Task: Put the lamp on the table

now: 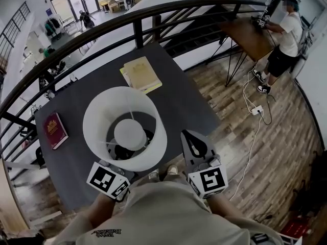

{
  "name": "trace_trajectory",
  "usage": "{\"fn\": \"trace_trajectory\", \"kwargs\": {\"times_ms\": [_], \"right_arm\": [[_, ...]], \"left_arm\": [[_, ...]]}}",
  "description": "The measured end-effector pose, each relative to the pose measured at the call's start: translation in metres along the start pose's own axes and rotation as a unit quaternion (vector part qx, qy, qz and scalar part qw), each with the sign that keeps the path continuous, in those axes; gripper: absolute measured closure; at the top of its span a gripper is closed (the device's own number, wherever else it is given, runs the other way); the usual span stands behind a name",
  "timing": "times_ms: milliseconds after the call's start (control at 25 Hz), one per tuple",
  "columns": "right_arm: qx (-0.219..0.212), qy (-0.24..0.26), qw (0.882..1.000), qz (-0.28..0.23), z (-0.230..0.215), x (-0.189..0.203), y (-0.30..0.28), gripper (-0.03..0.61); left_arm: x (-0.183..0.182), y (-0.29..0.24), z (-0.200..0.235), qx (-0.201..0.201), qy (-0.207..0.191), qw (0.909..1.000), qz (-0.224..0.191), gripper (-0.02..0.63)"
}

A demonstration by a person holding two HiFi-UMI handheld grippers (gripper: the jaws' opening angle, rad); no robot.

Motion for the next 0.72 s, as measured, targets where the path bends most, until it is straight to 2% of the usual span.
{"fn": "trace_trajectory", "kwargs": {"times_ms": [280, 480, 600, 720], "right_arm": [[-0.003, -0.011, 1.000, 0.002, -0.014, 0.012, -0.010, 0.578], [0.019, 0.003, 1.000, 0.009, -0.033, 0.025, -0.025, 0.578], [0.047, 0.023, 0.999, 0.010, -0.053, 0.032, -0.038, 0.578], [0.068, 0.017, 0.997, 0.014, -0.078, 0.041, -0.055, 0.578]], "left_arm": [[0.008, -0.016, 0.005, -0.003, 0.006, 1.0000, -0.002, 0.532], [0.010, -0.041, 0.017, -0.001, -0.001, 1.0000, -0.001, 0.532], [0.011, -0.061, 0.025, 0.000, -0.012, 0.9999, -0.002, 0.532], [0.011, -0.085, 0.037, 0.004, -0.016, 0.9999, -0.004, 0.532]]}}
Point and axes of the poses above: the fingertips, and each gripper's own axes: y backward along the fingers, z to its left, x out of its underside, the point moved 2 cm from there along y, backward along the fingers, and after that the axes turned 14 degrees about y, right-handed, at the moved point
